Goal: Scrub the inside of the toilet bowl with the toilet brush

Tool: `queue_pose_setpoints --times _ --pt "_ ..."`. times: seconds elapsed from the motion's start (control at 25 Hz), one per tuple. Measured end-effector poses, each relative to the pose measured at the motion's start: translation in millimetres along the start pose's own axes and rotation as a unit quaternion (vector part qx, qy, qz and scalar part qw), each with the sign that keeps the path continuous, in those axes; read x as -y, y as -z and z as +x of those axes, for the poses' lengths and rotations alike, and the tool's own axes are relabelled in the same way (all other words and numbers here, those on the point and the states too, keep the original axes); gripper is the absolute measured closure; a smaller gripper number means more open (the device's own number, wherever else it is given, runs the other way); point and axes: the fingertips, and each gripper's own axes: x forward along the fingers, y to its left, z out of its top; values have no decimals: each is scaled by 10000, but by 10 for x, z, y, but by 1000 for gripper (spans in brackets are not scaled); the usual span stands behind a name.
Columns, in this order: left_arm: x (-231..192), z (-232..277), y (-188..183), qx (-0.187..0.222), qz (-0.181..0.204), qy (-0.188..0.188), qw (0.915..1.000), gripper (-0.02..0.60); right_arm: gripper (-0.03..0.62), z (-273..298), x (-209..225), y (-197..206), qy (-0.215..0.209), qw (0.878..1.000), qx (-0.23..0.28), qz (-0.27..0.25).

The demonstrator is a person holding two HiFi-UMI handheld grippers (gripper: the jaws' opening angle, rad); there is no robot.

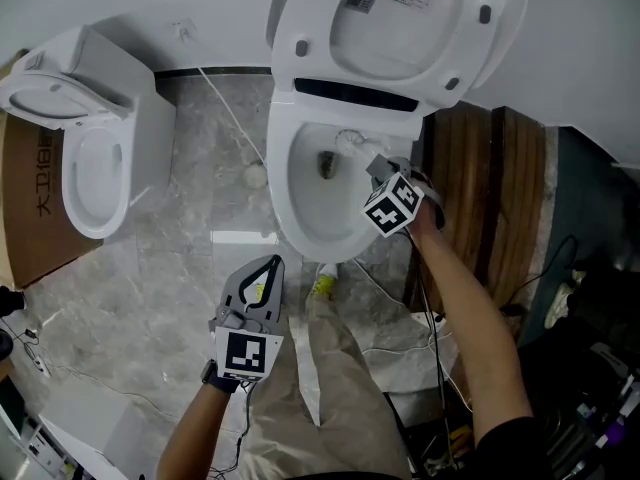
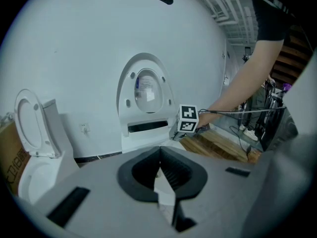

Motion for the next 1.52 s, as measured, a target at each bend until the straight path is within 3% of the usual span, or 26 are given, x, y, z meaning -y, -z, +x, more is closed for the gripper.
queue_pose_setpoints --times 0.28,0.68,1.52 --pt "44 -32 -4 38 52 76 10000 571 448 -123 40 186 18 9999 -140 -42" --pt "101 -94 -85 196 157 135 9996 571 448 -294 -124 368 13 9975 -515 -493" --pt "51 -239 -26 120 -114 51 9999 571 447 -503 -645 606 -386 9955 -697 -521"
